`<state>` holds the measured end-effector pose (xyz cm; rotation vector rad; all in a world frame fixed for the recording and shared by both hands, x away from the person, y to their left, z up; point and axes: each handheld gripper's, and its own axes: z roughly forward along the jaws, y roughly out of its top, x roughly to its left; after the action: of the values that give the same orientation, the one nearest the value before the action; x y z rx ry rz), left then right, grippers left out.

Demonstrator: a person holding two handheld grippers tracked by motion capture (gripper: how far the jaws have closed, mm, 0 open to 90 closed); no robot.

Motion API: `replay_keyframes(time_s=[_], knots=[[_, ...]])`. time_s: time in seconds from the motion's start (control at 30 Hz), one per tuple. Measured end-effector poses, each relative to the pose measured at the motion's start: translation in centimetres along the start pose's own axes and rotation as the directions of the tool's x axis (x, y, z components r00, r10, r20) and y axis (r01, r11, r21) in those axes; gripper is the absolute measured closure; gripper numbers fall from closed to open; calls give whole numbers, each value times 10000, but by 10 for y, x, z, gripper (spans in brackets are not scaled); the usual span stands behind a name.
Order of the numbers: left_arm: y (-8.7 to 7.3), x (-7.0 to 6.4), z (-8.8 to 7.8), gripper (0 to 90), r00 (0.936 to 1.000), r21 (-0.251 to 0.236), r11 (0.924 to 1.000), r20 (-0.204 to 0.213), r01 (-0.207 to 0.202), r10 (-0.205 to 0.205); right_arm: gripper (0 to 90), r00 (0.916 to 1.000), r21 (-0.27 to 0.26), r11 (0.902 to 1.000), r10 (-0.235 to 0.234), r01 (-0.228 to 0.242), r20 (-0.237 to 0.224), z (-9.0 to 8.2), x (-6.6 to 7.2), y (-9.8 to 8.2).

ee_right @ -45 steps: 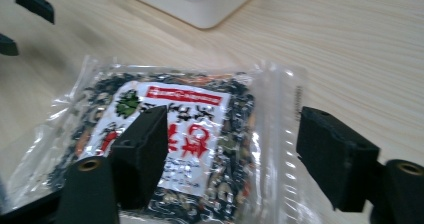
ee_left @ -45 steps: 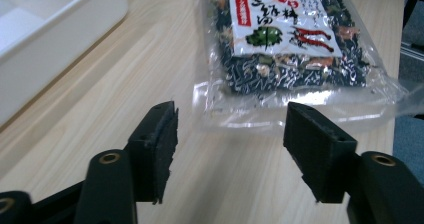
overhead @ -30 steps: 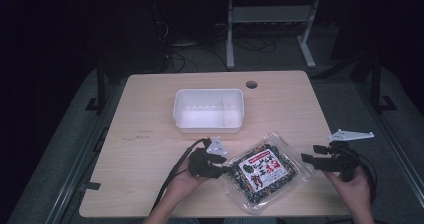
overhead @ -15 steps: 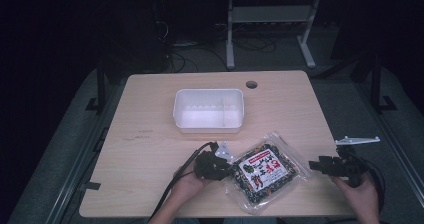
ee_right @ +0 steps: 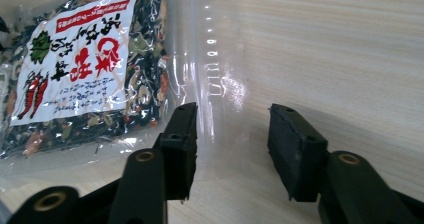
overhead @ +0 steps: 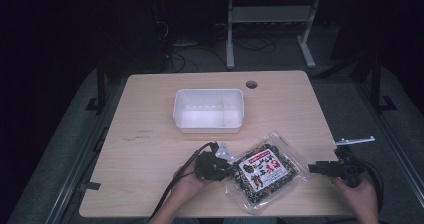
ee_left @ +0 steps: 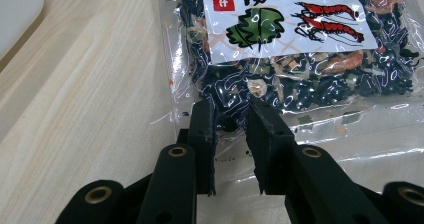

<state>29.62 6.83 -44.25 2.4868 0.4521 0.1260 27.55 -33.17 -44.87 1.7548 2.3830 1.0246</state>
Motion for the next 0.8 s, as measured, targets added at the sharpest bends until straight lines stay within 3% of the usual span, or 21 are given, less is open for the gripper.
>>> replay_keyframes(time_s=[0.13,0.37,0.47,0.63,0.8], knots=[[0,0,0,722,10000,-7,10000,10,23,-23,595,9993,175,9998,42,-36,-365,3,0,0],[0,0,0,719,10000,5,10000,19,-6,6,689,9986,316,9995,-29,46,-531,8,3,1],[0,1,0,715,9999,-29,9999,114,97,-97,795,9988,279,9994,-179,191,-447,7,6,3],[0,2,1,712,9997,-50,9998,153,166,-166,886,9975,17,9996,-273,275,-648,2,5,4],[2,3,1,668,9996,-49,9999,224,166,-165,894,9970,-218,9991,-367,353,-681,-2,5,4]])
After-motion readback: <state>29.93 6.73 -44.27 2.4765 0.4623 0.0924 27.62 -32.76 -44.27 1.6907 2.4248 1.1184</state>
